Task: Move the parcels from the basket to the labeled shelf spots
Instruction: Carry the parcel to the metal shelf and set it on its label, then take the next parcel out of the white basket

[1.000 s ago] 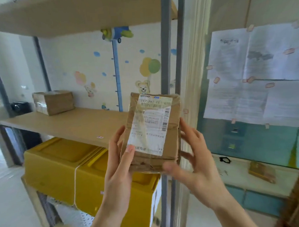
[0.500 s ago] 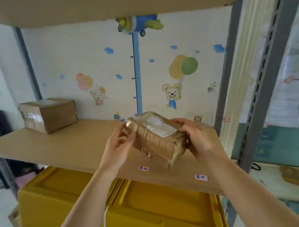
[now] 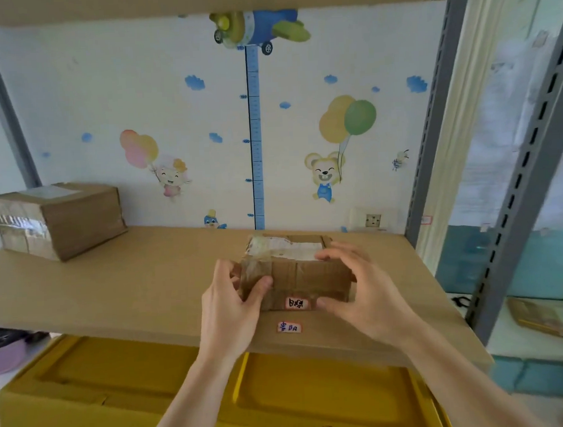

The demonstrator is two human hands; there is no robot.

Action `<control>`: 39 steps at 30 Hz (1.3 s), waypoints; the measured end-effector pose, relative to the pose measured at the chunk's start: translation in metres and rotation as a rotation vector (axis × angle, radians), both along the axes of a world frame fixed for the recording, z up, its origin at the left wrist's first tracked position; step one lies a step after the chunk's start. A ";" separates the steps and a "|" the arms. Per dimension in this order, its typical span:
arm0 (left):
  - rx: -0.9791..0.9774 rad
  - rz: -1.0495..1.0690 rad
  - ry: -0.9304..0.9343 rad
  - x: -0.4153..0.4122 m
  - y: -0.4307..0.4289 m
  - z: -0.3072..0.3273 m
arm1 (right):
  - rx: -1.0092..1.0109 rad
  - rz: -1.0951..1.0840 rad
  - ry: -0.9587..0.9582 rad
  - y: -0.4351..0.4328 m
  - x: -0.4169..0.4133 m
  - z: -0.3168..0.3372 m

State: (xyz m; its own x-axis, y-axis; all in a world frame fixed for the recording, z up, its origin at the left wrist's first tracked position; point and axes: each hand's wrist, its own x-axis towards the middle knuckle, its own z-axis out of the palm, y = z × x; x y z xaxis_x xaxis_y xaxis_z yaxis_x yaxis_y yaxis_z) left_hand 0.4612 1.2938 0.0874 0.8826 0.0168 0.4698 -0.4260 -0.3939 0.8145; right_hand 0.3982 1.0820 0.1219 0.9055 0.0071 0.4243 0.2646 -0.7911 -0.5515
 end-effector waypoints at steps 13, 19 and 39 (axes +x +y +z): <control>-0.013 -0.040 0.027 0.004 0.007 0.002 | 0.032 0.019 -0.099 0.002 0.009 -0.011; -0.039 0.028 -0.408 -0.044 -0.024 0.027 | 0.080 0.004 -0.184 -0.028 -0.038 -0.005; -0.023 -1.216 -0.567 -0.390 -0.564 0.064 | -0.036 -0.741 -0.506 -0.440 -0.504 0.035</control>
State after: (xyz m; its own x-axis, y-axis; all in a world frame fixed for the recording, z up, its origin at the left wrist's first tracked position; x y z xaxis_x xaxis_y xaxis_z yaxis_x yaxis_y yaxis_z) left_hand 0.0708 0.7299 0.1513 0.0282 -0.6209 0.7834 -0.7721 0.4842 0.4115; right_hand -0.1062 0.6423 0.1571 0.3873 -0.4840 0.7847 -0.1163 -0.8700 -0.4791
